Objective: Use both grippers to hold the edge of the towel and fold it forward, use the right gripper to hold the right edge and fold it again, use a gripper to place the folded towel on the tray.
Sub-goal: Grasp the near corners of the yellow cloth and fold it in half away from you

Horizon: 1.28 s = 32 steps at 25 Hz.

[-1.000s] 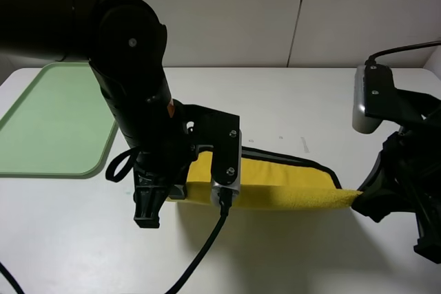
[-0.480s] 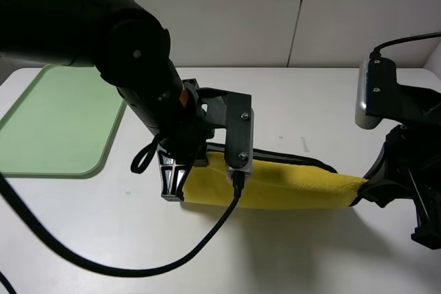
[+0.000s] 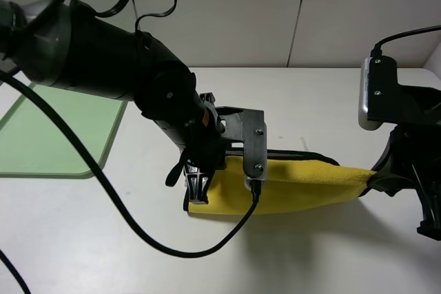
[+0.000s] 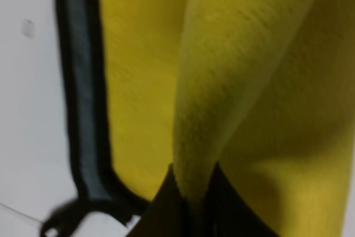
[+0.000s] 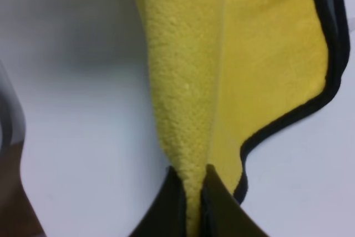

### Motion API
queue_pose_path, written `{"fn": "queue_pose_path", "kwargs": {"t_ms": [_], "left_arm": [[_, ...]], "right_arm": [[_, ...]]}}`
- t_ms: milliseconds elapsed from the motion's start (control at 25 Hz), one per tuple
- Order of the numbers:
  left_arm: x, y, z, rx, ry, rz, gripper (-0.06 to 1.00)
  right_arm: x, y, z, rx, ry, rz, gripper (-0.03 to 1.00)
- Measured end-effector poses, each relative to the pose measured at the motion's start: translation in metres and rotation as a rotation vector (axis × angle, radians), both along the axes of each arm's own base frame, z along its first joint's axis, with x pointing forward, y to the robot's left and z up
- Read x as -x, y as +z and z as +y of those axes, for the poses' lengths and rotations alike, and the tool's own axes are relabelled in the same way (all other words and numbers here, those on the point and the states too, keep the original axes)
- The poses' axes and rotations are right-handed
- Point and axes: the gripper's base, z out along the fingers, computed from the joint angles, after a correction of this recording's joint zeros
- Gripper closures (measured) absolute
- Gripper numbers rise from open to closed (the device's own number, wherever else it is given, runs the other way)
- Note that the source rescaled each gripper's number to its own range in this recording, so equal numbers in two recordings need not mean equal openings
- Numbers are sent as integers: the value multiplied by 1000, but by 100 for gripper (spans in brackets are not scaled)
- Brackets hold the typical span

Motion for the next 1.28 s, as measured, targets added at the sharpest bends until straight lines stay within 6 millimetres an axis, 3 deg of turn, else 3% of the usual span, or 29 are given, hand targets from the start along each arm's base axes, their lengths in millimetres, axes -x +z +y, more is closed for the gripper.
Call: {"fn": "queue_pose_path", "kwargs": {"t_ms": [240, 440, 1080, 1200, 1280], "left_arm": [[-10, 2, -3, 91, 42, -48, 94], [-26, 3, 8, 113, 106, -60, 94], [-35, 5, 11, 152, 127, -91, 94], [-35, 5, 11, 151, 127, -90, 88], [-35, 5, 11, 152, 127, -91, 73]], "right_arm": [[-11, -15, 4, 44, 7, 43, 97], [-22, -25, 5, 76, 14, 23, 97], [-32, -27, 6, 85, 8, -52, 97], [-33, -27, 5, 98, 14, -64, 96], [-33, -27, 4, 107, -8, -60, 83]]}}
